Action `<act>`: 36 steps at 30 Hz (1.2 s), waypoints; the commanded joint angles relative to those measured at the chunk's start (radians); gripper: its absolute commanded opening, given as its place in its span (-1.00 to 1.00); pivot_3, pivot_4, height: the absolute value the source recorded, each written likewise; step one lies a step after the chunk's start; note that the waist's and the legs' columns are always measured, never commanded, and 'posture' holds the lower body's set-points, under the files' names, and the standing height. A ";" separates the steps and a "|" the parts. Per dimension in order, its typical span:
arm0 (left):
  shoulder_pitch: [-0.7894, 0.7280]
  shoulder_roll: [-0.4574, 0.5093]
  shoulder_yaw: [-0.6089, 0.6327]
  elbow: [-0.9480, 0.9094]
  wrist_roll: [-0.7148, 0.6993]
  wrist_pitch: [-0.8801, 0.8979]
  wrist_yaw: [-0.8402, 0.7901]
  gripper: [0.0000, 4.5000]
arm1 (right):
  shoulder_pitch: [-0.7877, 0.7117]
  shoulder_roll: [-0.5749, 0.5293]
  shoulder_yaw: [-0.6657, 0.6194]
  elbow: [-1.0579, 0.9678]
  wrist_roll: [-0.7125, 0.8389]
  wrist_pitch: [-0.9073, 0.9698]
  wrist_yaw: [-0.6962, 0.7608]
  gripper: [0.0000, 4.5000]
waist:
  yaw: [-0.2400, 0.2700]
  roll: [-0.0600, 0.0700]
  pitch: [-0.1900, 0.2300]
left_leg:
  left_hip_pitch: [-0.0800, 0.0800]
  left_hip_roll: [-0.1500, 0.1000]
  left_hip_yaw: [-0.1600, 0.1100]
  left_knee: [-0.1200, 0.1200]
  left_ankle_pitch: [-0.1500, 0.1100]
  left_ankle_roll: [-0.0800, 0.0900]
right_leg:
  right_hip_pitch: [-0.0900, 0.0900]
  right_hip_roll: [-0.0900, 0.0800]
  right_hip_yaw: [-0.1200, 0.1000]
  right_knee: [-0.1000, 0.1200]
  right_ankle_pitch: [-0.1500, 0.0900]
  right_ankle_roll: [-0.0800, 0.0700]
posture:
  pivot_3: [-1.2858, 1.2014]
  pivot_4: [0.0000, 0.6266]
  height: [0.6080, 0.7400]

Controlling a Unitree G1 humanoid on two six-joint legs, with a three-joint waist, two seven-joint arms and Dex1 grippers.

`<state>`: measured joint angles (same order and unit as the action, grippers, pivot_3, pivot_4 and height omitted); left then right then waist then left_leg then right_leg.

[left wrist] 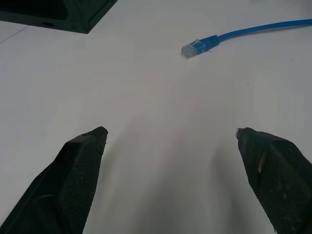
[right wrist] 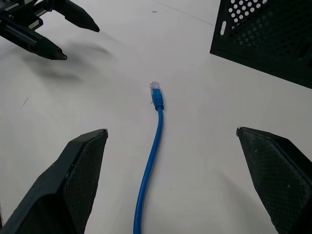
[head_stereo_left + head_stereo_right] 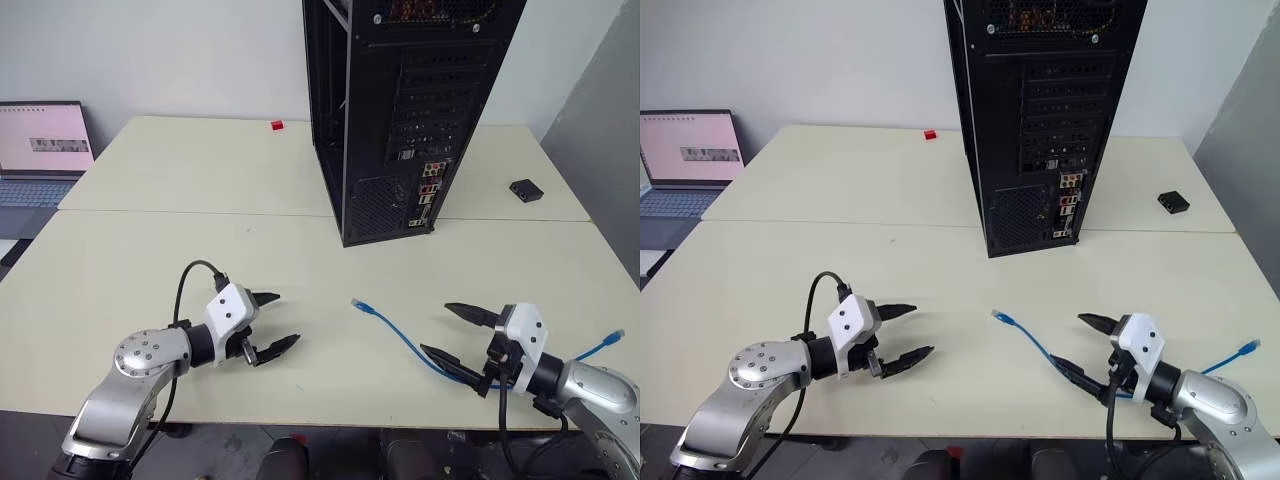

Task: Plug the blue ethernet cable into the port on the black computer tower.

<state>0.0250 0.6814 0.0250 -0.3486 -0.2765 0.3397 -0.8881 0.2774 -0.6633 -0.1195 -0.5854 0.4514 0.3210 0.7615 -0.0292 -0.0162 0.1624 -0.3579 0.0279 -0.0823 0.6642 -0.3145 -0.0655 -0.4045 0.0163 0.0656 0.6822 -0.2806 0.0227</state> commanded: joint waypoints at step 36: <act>-0.198 0.072 -0.143 0.117 0.011 -0.127 -0.248 1.00 | -0.382 0.150 0.380 0.252 -0.233 0.089 -0.097 0.99 | -0.003 0.000 0.000 | 0.000 0.000 0.000 0.000 0.000 0.000 | -0.001 0.000 0.000 0.000 0.000 0.000 | 0.03 -0.52 1.00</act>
<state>-0.1634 0.7420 -0.1182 -0.2348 -0.2673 0.2322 -1.1263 -0.0886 -0.5248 0.2448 -0.3569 0.2425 0.4407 0.6659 -0.0323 -0.0161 0.1628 -0.3580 0.0276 -0.0822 0.6642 -0.3145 -0.0654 -0.4050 0.0167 0.0653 0.6822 -0.2805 0.0224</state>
